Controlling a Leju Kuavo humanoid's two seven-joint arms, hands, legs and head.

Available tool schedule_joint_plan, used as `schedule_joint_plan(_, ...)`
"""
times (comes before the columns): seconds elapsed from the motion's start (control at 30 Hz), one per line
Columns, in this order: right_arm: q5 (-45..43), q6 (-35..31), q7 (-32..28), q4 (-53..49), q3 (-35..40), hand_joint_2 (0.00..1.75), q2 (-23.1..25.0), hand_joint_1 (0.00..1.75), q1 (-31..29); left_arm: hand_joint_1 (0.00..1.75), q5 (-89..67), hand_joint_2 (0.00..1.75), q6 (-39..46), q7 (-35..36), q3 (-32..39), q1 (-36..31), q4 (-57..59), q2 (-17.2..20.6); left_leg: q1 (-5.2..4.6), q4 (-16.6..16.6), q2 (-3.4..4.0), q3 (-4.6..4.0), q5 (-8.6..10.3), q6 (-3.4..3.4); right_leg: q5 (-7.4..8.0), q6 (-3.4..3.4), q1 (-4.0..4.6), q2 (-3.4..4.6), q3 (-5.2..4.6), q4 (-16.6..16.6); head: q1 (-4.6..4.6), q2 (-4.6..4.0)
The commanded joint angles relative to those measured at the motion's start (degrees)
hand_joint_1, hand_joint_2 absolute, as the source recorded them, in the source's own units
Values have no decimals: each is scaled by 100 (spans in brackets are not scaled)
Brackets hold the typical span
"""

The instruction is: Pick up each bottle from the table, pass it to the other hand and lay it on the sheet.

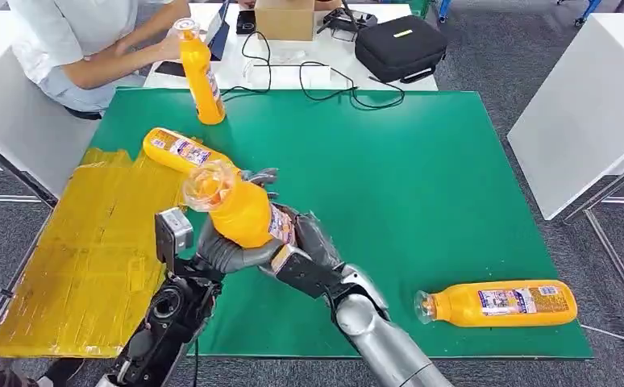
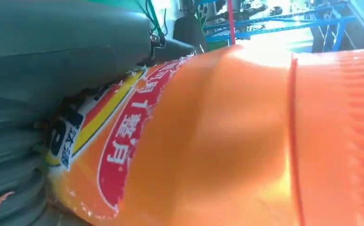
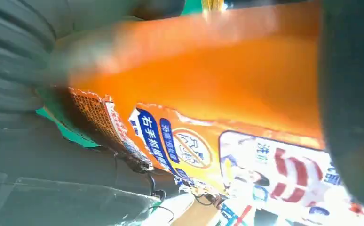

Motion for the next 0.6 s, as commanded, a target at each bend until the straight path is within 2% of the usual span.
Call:
schedule_joint_plan(0.03, 16, 18, -35, 290, 429, 175, -138, 175, -89, 175, 36, 175, 25, 35, 200, -200, 137, -81, 1, -2, -1, 30, -10, 7, -10, -15, 6, -11, 34, -6, 2, 0)
schedule_joint_plan(0.3, -62, -68, -13, 209, 330, 175, -162, 175, -76, 175, 110, 175, 49, 44, 184, -187, 104, -77, 1, -4, -3, 17, -4, 4, -6, -11, 4, -10, 20, -6, 0, 0)
schedule_joint_plan(0.33, -73, -78, -11, 186, 313, 175, -176, 175, -73, 175, 121, 175, 52, 44, 181, -183, 90, -75, 1, -3, -5, 36, -13, 7, -15, -18, 7, -17, 41, -6, 0, 0)
schedule_joint_plan(0.57, -118, -314, 61, -269, -15, 175, -323, 175, 88, 175, 298, 175, 149, 68, 278, -168, 48, -88, 1, -2, -9, 19, -5, 6, -8, -12, 5, -18, 25, -5, 2, 0)
schedule_joint_plan(0.6, -87, -398, 87, -421, -102, 175, -361, 140, 173, 175, 280, 175, 216, 52, 312, -159, 34, -98, 1, -3, -10, 17, -4, 6, -7, -11, 5, -18, 22, -6, 0, 0)
